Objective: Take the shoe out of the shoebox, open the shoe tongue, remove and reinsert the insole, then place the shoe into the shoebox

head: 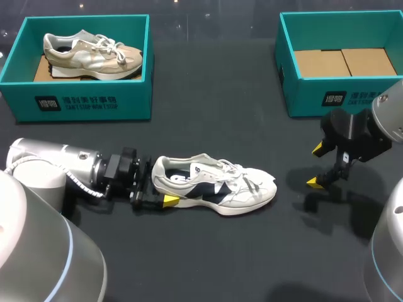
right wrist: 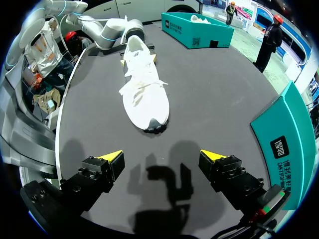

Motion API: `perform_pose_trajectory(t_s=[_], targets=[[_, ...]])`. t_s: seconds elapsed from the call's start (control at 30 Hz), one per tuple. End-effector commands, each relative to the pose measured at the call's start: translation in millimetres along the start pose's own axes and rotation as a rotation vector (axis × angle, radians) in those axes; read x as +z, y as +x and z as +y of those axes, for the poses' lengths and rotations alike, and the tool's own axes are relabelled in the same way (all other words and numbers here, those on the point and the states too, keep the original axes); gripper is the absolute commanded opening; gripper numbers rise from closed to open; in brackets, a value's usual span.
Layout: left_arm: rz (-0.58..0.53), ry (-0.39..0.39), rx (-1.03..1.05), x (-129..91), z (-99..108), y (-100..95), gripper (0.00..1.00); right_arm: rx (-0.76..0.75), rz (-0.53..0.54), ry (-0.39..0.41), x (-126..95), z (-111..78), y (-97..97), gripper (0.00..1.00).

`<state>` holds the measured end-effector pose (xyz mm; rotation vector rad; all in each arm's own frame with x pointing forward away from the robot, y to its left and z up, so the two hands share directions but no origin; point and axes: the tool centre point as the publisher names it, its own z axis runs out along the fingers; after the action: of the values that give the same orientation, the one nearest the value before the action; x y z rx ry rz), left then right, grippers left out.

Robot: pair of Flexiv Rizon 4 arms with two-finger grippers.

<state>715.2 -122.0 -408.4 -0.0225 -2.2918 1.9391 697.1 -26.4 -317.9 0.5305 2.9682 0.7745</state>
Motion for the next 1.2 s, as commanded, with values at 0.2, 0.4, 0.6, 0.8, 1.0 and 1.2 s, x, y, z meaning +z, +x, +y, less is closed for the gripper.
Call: perform_pose_trajectory(t_s=[0.2, 0.4, 0.6, 0.8, 1.0, 1.2], targets=[[-0.004, -0.001, 0.000, 0, 1, 3.4, 0.00, 0.001, -0.003, 0.001, 0, -0.2, 1.6, 1.00], [-0.004, -0.001, 0.000, 0, 1, 3.4, 0.00, 0.001, -0.003, 0.001, 0, -0.2, 1.6, 1.00], [-0.004, -0.001, 0.000, 0, 1, 3.4, 0.00, -0.002, -0.016, 0.000, -4, 7.2, 1.9, 1.00], [-0.004, -0.001, 0.000, 0, 1, 3.4, 0.00, 0.272, -0.056, 0.087, -14, 46.7, 6.2, 1.00], [-0.004, -0.001, 0.000, 0, 1, 3.4, 0.00, 0.459, -0.182, 0.205, -19, 84.8, 29.5, 1.00], [-0.004, -0.001, 0.000, 0, 1, 3.4, 0.00, 0.459, -0.182, 0.205, -19, 84.8, 29.5, 1.00]])
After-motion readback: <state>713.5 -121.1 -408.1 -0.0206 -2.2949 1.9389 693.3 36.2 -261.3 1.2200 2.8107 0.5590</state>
